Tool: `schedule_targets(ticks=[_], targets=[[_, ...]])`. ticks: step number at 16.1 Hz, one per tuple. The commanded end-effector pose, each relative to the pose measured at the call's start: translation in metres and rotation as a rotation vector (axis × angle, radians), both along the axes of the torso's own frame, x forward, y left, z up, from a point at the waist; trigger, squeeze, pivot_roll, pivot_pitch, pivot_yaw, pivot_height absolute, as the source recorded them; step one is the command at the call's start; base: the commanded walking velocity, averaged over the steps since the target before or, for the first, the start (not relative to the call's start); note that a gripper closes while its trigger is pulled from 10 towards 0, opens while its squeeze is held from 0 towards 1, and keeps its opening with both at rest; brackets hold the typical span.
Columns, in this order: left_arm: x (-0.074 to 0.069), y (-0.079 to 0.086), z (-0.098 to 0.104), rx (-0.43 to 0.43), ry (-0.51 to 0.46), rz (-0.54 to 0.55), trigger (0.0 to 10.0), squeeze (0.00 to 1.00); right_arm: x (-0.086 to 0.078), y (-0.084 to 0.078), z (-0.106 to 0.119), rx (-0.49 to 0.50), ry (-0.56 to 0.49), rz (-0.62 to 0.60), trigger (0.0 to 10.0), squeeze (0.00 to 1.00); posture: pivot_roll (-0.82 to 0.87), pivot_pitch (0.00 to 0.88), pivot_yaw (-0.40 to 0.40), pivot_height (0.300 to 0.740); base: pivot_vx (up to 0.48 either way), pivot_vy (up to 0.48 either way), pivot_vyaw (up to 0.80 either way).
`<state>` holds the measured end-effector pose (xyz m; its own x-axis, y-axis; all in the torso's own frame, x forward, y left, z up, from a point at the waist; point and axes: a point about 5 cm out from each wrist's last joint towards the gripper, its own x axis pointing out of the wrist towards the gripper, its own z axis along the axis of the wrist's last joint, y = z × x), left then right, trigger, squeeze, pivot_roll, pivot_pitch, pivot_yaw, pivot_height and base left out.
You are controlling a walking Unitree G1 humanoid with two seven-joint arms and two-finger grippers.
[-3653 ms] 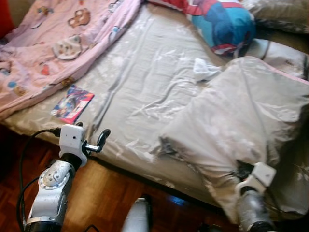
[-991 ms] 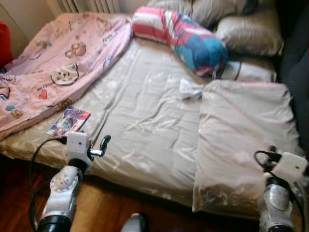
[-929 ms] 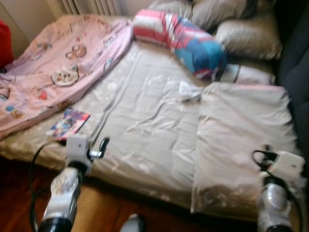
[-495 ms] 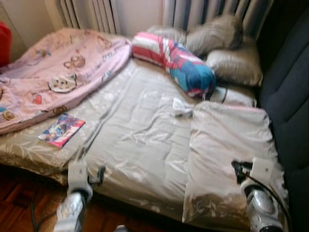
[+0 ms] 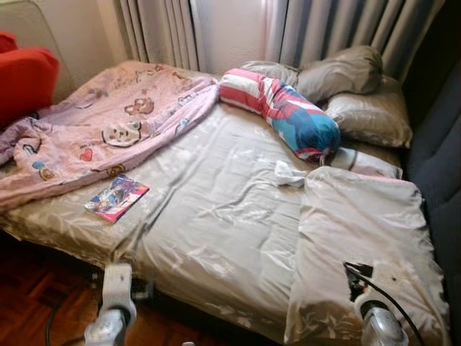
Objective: Clean up the room
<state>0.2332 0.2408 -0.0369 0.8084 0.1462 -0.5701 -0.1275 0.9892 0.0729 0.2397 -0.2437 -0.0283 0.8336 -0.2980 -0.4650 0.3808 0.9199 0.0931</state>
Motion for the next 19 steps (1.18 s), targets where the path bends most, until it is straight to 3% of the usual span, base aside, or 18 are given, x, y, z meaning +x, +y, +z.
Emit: schedule_targets(ticks=[1,4,10,19], targets=[[-0.015,0.002,-0.012,0.000,0.090,0.031,10.0,0.00,0.009,-0.004,0.011,0.001,-0.074,-0.025,10.0,0.00,0.12,0.015,-0.014,0.705,0.000,0.000,0.00],[-0.042,-0.001,-0.030,-0.015,0.206,0.060,10.0,0.00,0.014,-0.006,0.014,-0.023,-0.074,-0.005,10.0,0.00,0.12,0.017,-0.016,0.705,0.000,0.000,0.00],[-0.051,0.000,-0.036,-0.026,0.252,0.073,10.0,0.00,0.018,0.007,0.013,0.000,-0.072,0.023,10.0,0.00,0.14,0.021,-0.022,0.705,0.000,0.000,0.00],[-0.057,0.006,-0.037,-0.006,0.282,0.052,10.0,0.00,0.018,0.010,0.012,-0.001,-0.070,0.028,10.0,0.00,0.14,0.002,-0.001,0.705,0.000,0.000,0.00]])
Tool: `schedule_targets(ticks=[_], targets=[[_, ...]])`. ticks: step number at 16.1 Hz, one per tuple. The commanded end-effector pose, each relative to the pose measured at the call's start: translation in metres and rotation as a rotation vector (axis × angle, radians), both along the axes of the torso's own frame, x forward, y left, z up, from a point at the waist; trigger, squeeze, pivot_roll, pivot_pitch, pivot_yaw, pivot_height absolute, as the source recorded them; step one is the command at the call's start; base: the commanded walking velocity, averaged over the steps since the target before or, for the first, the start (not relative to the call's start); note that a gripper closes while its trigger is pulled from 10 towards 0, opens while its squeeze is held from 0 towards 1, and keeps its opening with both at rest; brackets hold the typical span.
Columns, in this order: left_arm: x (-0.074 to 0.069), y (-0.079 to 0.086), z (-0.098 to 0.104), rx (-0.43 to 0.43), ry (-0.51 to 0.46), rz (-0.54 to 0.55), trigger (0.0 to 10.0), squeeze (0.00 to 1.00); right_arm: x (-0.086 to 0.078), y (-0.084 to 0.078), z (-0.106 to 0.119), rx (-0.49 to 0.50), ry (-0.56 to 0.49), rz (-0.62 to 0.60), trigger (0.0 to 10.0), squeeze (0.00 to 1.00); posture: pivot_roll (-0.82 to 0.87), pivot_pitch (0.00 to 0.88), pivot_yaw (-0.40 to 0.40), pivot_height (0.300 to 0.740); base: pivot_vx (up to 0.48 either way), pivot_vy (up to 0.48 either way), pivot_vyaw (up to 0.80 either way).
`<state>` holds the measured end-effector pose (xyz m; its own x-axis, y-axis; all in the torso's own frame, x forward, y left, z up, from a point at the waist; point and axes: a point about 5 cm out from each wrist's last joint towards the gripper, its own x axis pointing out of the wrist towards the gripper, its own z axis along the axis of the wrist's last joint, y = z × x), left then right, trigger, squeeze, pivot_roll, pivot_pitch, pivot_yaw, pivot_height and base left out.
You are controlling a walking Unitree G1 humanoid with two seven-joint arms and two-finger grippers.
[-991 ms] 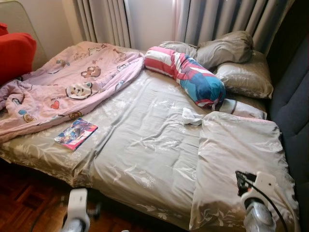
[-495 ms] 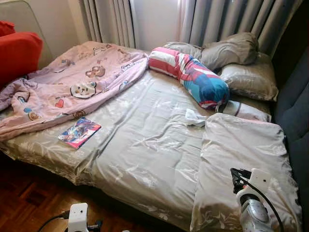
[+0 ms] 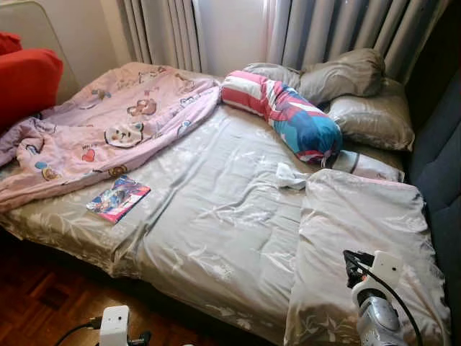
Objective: Clean up the room
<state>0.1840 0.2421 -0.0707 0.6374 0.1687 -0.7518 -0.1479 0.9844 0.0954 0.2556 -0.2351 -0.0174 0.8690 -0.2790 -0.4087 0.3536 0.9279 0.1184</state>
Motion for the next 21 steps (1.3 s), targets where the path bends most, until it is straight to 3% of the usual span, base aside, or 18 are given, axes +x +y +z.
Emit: schedule_targets(ticks=[1,9,21], targets=[[-0.008,0.007,-0.003,0.007,0.038,0.010,10.0,0.00,0.002,0.002,0.001,-0.001,-0.004,0.006,10.0,0.00,0.14,0.000,0.001,0.705,0.000,0.247,0.00],[-0.017,0.022,-0.002,0.026,0.066,0.002,10.0,0.00,-0.002,0.003,-0.003,-0.003,0.015,0.004,10.0,0.00,0.14,0.000,0.009,0.705,0.000,0.319,0.00],[-0.012,0.014,-0.003,0.021,0.070,-0.003,10.0,0.00,-0.002,0.005,-0.004,-0.002,0.025,0.001,10.0,0.00,0.13,0.027,0.022,0.705,0.000,0.345,0.00]])
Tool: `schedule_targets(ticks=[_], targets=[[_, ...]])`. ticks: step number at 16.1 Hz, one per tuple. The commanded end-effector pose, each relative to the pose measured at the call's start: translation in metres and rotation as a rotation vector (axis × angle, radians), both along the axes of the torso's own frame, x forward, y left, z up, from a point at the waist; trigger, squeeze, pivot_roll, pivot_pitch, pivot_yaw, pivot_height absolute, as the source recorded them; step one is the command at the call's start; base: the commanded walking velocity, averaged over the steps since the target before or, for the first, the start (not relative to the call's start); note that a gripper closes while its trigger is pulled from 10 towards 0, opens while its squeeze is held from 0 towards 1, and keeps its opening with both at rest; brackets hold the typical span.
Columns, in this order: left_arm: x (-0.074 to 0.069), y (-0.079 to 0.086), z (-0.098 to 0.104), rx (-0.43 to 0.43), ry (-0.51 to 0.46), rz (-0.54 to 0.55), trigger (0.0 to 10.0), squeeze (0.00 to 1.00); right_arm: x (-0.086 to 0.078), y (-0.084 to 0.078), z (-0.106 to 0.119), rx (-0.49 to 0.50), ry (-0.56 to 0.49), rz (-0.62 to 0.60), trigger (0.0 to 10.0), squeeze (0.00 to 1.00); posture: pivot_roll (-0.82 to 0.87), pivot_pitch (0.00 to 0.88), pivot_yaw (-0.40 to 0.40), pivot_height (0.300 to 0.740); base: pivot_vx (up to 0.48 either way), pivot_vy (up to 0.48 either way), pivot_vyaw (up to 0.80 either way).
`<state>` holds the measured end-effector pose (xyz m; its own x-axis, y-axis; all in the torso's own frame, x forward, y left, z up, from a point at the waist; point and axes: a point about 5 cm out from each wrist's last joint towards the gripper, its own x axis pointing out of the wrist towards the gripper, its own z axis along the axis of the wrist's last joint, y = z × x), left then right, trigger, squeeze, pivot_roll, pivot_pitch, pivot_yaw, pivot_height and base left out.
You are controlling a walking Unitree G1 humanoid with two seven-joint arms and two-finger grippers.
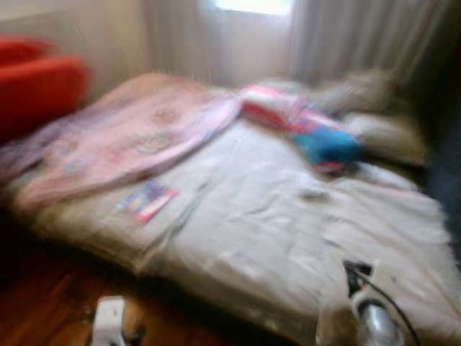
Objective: Clean up the room
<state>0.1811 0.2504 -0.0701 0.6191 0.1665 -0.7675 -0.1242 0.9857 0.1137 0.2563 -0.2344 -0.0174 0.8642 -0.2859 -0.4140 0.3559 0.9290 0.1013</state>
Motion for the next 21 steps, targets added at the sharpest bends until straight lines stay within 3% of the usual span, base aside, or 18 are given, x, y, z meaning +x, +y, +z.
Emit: schedule_targets(ticks=[1,8,12,14,17,21], targets=[[-0.009,0.006,-0.003,0.008,0.042,0.017,10.0,0.00,-0.004,0.004,-0.005,0.014,0.016,-0.002,10.0,0.00,0.13,0.031,0.024,0.705,0.000,0.345,0.00],[-0.012,0.014,-0.002,0.016,0.044,0.021,10.0,0.00,-0.008,0.005,-0.008,0.032,0.034,-0.027,10.0,0.00,0.13,0.046,0.033,0.705,0.000,0.346,0.00],[-0.005,0.007,-0.001,0.009,0.031,0.013,10.0,0.00,-0.017,0.000,-0.016,0.074,0.082,-0.078,10.0,0.00,0.12,0.048,0.030,0.705,0.000,0.346,0.00],[0.001,-0.004,-0.001,-0.001,0.022,0.007,10.0,0.00,-0.031,-0.003,-0.027,0.095,0.155,-0.114,10.0,0.00,0.12,0.048,0.027,0.705,0.000,0.347,0.00],[0.002,-0.005,-0.002,-0.005,0.023,0.008,10.0,0.00,-0.047,0.001,-0.039,0.115,0.229,-0.108,10.0,0.00,0.12,0.046,0.026,0.705,0.000,0.366,0.00],[-0.015,0.018,-0.002,0.009,0.041,0.036,10.0,0.00,-0.073,0.013,-0.058,0.142,0.362,-0.071,10.0,0.00,0.12,0.045,0.026,0.705,0.000,0.445,0.00]])
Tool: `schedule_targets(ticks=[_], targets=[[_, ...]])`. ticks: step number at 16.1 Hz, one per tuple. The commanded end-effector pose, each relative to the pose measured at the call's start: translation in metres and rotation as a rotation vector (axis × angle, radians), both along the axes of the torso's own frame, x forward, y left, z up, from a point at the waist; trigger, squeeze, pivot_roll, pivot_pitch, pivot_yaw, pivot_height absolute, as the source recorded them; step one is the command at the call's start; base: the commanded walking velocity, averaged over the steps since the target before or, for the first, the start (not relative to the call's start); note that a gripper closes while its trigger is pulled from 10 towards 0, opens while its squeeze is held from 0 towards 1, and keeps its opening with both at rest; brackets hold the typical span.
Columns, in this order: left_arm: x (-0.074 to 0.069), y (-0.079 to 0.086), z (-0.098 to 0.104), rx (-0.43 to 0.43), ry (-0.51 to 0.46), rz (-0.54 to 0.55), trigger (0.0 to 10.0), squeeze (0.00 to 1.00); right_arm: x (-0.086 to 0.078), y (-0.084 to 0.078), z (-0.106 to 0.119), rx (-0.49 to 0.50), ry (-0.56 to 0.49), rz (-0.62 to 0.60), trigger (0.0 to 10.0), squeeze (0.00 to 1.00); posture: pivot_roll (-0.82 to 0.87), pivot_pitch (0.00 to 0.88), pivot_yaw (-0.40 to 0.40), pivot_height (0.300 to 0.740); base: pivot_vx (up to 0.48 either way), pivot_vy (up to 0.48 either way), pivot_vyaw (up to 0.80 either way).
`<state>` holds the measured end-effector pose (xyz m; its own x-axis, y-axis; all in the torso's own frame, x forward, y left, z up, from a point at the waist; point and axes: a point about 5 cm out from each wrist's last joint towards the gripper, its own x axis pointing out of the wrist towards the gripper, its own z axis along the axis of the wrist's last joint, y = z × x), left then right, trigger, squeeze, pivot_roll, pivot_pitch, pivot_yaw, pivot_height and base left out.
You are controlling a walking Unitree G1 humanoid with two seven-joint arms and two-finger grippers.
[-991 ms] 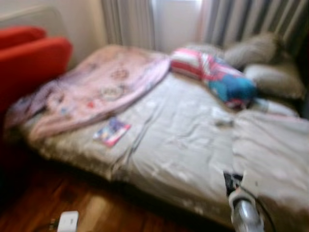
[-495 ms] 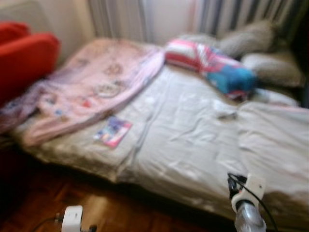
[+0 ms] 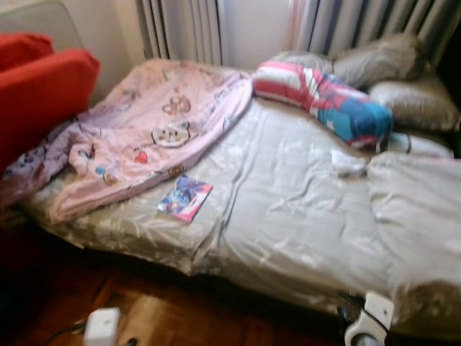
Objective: Clean up the room
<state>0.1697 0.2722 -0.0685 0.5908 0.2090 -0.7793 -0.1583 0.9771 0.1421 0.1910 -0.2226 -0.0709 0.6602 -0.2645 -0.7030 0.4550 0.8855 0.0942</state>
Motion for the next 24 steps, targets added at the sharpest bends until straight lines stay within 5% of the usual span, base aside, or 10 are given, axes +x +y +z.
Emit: schedule_targets(ticks=[1,6,19,24], targets=[[-0.006,-0.002,-0.004,-0.016,0.017,-0.001,10.0,0.00,-0.009,0.003,-0.006,0.015,0.046,0.014,10.0,0.00,0.12,0.044,0.025,0.705,0.000,0.446,0.00],[-0.004,-0.012,-0.006,-0.024,0.019,-0.004,10.0,0.00,-0.018,0.006,-0.012,0.013,0.113,0.027,10.0,0.00,0.12,0.045,0.023,0.705,0.000,0.461,0.00],[0.052,-0.056,0.010,-0.040,-0.053,-0.055,10.0,0.00,-0.018,0.012,-0.014,0.014,0.144,0.073,10.0,0.00,0.13,0.026,0.023,0.705,0.000,0.327,-0.16],[0.040,-0.046,0.005,-0.033,-0.035,-0.046,10.0,0.00,-0.018,0.013,-0.014,0.012,0.143,0.085,10.0,0.00,0.13,0.016,0.022,0.705,0.000,0.189,0.00]])
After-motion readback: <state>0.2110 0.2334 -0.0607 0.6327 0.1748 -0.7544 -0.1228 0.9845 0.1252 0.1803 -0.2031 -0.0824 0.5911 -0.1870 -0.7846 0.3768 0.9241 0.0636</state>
